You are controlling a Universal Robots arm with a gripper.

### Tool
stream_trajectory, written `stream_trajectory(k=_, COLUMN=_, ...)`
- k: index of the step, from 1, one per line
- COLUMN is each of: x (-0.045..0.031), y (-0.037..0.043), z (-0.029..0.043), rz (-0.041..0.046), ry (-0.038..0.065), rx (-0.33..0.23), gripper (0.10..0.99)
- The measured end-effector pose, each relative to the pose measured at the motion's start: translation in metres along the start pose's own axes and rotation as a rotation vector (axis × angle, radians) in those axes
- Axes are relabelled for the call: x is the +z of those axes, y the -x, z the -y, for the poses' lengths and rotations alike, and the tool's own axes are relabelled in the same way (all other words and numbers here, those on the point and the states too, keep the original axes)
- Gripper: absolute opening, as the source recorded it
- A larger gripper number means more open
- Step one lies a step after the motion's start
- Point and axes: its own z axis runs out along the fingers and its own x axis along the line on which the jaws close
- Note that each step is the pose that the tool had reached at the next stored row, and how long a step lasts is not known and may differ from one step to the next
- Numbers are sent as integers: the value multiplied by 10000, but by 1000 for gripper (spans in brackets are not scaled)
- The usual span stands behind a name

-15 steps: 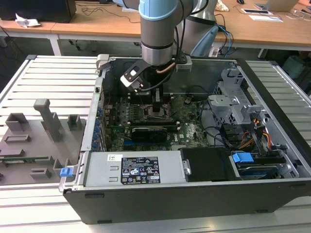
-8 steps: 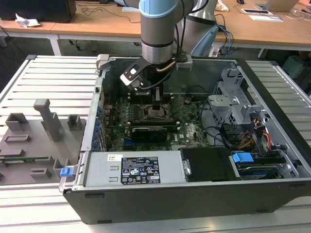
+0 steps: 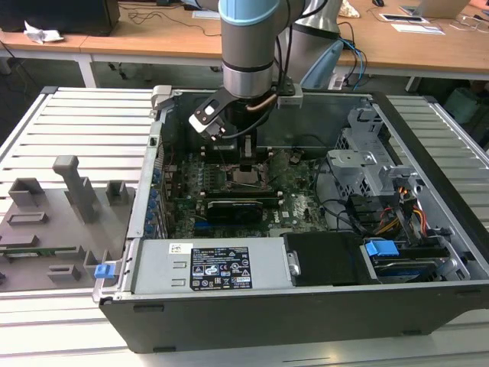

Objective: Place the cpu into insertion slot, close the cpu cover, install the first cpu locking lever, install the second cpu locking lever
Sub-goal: 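Close the cpu cover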

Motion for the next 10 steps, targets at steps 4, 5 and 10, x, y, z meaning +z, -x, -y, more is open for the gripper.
stream_trajectory(k=4, x=-15, y=0, z=-1, rz=2, ry=-1, rx=0, gripper=153)
stream_trajectory(k=5, x=-21, y=0, z=-1, rz=1, ry=-1, rx=0, gripper=153)
stream_trajectory(k=10, x=-51, y=0, z=-3, rz=2, ry=-1, rx=0, gripper=102)
